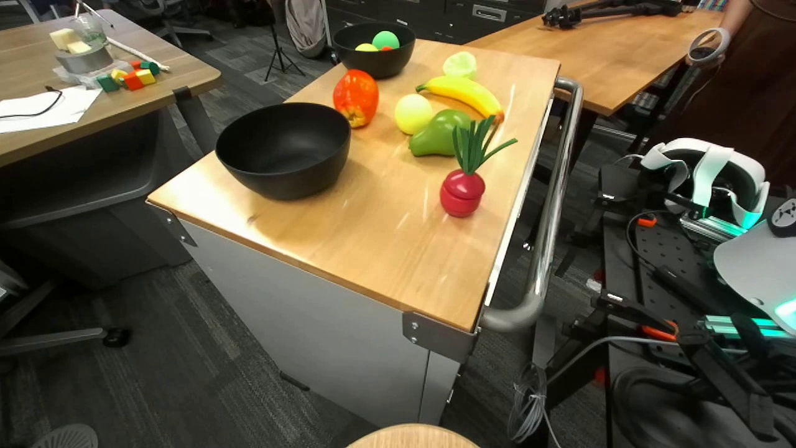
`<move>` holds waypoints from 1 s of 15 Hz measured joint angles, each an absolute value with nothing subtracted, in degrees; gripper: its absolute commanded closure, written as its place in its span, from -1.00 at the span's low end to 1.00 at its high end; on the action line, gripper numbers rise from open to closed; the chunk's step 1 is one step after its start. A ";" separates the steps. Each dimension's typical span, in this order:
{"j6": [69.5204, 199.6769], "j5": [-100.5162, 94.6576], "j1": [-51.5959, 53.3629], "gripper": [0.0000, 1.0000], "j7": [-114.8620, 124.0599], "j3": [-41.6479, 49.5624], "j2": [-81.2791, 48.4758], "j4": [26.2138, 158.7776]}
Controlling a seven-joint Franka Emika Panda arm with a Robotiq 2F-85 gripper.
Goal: Take the plastic fruits and vegetables and place them on the table
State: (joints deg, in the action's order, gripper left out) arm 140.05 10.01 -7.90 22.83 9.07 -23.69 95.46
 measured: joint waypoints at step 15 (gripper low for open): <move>133.54 5.25 -7.84 -0.85 26.39 11.65 -34.28 86.49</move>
